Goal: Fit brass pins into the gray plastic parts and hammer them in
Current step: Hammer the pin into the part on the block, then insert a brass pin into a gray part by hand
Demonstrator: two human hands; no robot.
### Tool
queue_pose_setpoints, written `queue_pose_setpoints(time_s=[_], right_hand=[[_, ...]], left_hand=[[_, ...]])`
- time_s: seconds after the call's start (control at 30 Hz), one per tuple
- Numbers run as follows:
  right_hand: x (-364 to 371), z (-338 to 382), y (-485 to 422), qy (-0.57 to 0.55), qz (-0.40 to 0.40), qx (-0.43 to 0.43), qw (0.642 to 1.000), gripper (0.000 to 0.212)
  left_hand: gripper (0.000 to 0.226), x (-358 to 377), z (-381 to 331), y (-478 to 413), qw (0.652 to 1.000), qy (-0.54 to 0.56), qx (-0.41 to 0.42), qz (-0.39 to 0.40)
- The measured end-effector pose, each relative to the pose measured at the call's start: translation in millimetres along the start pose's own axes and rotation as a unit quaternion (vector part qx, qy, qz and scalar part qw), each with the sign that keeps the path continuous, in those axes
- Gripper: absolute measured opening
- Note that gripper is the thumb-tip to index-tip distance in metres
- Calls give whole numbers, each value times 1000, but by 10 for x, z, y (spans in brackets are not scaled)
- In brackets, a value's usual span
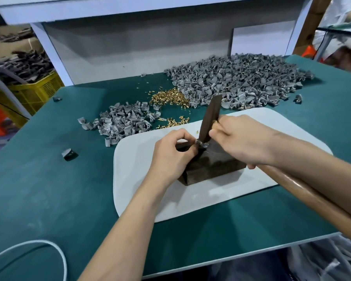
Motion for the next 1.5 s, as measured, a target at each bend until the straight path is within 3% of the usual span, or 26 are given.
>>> queue_pose_setpoints(time_s=[0.2, 0.33, 0.47, 0.57, 0.63, 0.7, 0.77, 0.87, 0.93, 1.0, 1.17, 1.5], right_hand=[[-400, 147, 80, -4, -77, -20, 997, 23], [-78, 153, 48, 64, 8, -6, 998, 27], [-353, 174, 46, 32, -56, -22, 998, 29], [-91, 177, 36, 87, -25, -33, 995, 21], [-39, 101, 22, 44, -22, -36, 998, 23], [-187, -43, -51, -97, -65, -30, 993, 27], [-261, -236, -148, -281, -96, -23, 955, 29], [-82, -542, -361, -534, -44, 9, 845, 32], [67, -686, -460, -646, 6, 38, 762, 35], [171, -806, -531, -693, 33, 48, 719, 35], [341, -961, -687, -718, 63, 46, 692, 33], [599, -984, -781, -673, 158, 33, 722, 33]], left_hand=[[21, -17, -10, -11, 1000, -6, -11, 2], [10, -12, -20, 1, 1000, 7, 3, 4], [18, -24, -24, -21, 1000, 3, 1, 5], [18, -26, -21, -13, 1000, 12, 7, 3], [19, -19, -25, -3, 1000, 21, 10, 4], [17, -19, -9, -16, 1000, 26, 1, -1], [13, -20, 33, -17, 999, 40, -17, -6], [10, 0, 119, 16, 994, 93, -59, -9], [14, 3, 142, 17, 992, 107, -71, -9], [15, 2, 139, 6, 991, 111, -75, -7], [13, -2, 160, 5, 988, 126, -85, -9], [19, -98, 121, 57, 992, 86, -93, -2]])
Point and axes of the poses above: each hand's wrist, its own y-axis away from the middle knuckle, its own x-axis out of the palm, z = x × y, the point moved 10 cm from there along -y, towards the middle knuckle, and after that the axes turned 6 degrees about z, right-handed, at the moved point
